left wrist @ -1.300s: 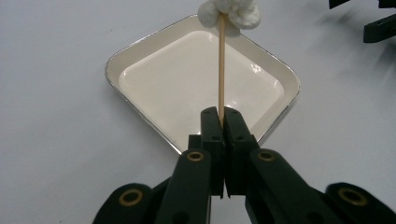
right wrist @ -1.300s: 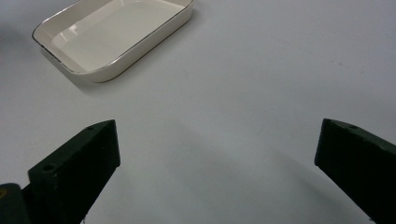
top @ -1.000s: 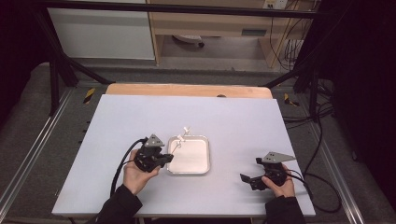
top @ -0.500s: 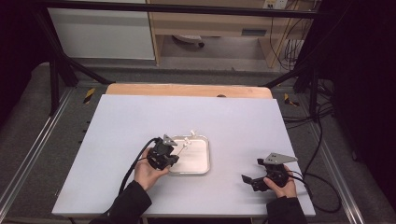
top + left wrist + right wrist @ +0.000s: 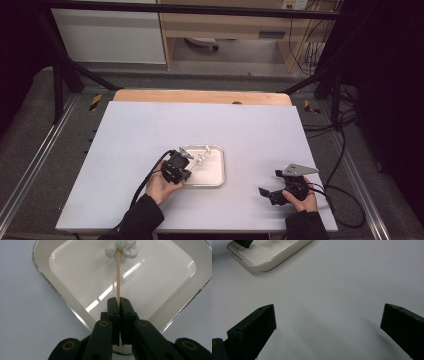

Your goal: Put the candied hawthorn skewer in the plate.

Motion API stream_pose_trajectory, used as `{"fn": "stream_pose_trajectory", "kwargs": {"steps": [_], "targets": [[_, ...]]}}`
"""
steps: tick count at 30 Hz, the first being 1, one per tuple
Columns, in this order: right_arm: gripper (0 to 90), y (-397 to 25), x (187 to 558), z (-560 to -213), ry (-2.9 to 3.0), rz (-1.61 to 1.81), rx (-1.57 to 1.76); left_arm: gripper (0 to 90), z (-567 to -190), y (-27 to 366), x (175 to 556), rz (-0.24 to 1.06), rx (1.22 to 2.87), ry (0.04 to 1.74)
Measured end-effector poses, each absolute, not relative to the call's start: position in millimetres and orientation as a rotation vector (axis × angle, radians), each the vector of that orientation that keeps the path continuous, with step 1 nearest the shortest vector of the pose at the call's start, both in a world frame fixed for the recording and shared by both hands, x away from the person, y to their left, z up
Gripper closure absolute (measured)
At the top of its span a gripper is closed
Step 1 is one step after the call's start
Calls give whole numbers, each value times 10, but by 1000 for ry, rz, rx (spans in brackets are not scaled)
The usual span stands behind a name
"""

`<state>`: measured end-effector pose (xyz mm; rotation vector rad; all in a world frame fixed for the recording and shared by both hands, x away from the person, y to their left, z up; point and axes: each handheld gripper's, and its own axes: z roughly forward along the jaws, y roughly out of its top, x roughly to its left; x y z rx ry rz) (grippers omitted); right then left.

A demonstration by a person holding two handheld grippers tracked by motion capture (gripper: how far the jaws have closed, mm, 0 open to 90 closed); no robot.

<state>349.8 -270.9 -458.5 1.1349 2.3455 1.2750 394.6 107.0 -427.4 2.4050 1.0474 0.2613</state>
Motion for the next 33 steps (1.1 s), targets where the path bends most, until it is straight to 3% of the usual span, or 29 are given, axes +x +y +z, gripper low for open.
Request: {"fn": "stream_pose_trajectory", "kwargs": {"steps": [8,18,27,33], "targets": [[7,-2705,3500,-4587,2346,1278,1134,734,-4225,1123,3929,281,2382,995],[7,-2709,3498,-4580,2345,1276,1141,319,-4138,1416,3836,337,2302,917],[7,-2711,3498,-4580,2345,1273,1143,175,-4119,1824,3732,325,2232,915],[7,-2705,3501,-4586,2345,1270,1146,131,-4199,2108,3646,344,2174,940]]}}
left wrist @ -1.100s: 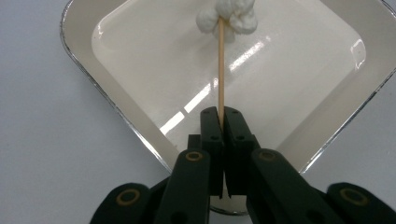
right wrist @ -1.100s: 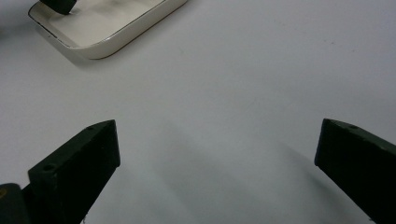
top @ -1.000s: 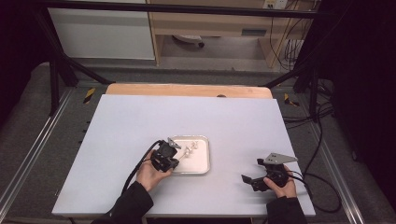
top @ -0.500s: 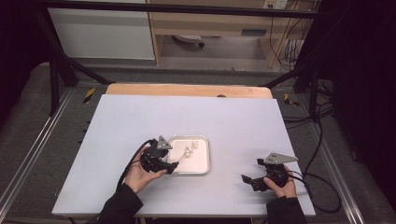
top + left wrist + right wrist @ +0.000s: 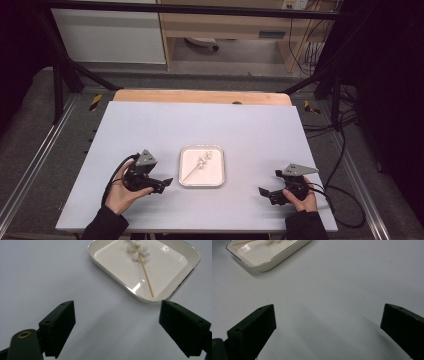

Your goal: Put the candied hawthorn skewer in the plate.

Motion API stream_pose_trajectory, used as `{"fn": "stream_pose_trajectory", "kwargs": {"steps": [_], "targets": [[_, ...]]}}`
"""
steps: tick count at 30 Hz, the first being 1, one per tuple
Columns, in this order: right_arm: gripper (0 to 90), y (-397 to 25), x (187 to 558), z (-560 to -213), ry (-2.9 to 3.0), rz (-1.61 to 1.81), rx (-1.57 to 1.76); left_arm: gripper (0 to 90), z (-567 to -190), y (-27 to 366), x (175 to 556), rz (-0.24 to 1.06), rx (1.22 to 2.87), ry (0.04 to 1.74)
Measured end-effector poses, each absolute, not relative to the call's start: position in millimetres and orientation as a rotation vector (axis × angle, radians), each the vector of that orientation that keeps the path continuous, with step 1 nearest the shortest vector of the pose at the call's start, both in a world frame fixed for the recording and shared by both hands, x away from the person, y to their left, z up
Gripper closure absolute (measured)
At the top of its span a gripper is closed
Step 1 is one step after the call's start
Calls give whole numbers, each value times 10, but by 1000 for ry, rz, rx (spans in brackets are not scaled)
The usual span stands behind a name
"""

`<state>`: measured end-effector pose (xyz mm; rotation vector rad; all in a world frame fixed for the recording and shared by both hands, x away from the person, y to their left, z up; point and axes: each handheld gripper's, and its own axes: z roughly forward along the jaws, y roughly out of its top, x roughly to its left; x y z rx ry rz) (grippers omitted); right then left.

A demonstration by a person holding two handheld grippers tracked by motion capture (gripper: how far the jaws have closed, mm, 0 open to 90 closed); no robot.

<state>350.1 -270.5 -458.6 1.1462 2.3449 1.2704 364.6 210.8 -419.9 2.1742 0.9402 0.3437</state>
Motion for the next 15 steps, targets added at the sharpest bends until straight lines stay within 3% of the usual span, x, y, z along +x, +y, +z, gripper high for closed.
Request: {"fn": "stream_pose_trajectory", "kwargs": {"steps": [15], "targets": [[7,-2691,3495,-4605,2364,1252,1152,79,-4486,2512,3473,365,2111,1011]]}}
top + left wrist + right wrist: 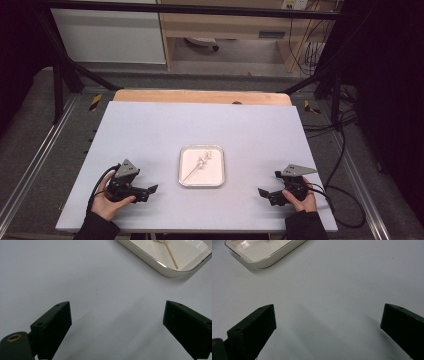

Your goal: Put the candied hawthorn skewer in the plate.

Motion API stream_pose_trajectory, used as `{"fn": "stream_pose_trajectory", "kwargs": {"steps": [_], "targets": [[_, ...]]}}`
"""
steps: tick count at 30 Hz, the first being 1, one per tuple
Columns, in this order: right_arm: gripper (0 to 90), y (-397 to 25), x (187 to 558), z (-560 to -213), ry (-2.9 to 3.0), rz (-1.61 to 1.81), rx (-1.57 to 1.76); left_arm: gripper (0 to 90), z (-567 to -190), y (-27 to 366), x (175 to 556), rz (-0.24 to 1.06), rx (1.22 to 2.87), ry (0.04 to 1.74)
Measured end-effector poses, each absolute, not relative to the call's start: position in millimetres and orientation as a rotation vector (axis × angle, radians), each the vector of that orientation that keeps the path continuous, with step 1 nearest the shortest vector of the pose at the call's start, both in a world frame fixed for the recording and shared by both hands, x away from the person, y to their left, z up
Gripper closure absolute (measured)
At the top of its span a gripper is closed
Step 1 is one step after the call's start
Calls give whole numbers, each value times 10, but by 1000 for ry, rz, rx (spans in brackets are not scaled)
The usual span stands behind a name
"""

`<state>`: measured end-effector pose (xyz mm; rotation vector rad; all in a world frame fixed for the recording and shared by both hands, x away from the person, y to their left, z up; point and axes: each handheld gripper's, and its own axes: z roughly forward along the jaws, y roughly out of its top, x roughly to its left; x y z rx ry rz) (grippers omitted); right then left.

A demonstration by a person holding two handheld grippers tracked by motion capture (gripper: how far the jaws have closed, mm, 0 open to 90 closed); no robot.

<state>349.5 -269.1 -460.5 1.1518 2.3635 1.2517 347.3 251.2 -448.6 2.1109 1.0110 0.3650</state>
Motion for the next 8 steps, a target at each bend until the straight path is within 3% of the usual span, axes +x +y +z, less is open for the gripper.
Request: {"fn": "stream_pose_trajectory", "kwargs": {"steps": [8], "targets": [[6,-2690,3494,-4606,2372,1253,1147,79,-4526,2535,3468,362,2112,1021]]}}
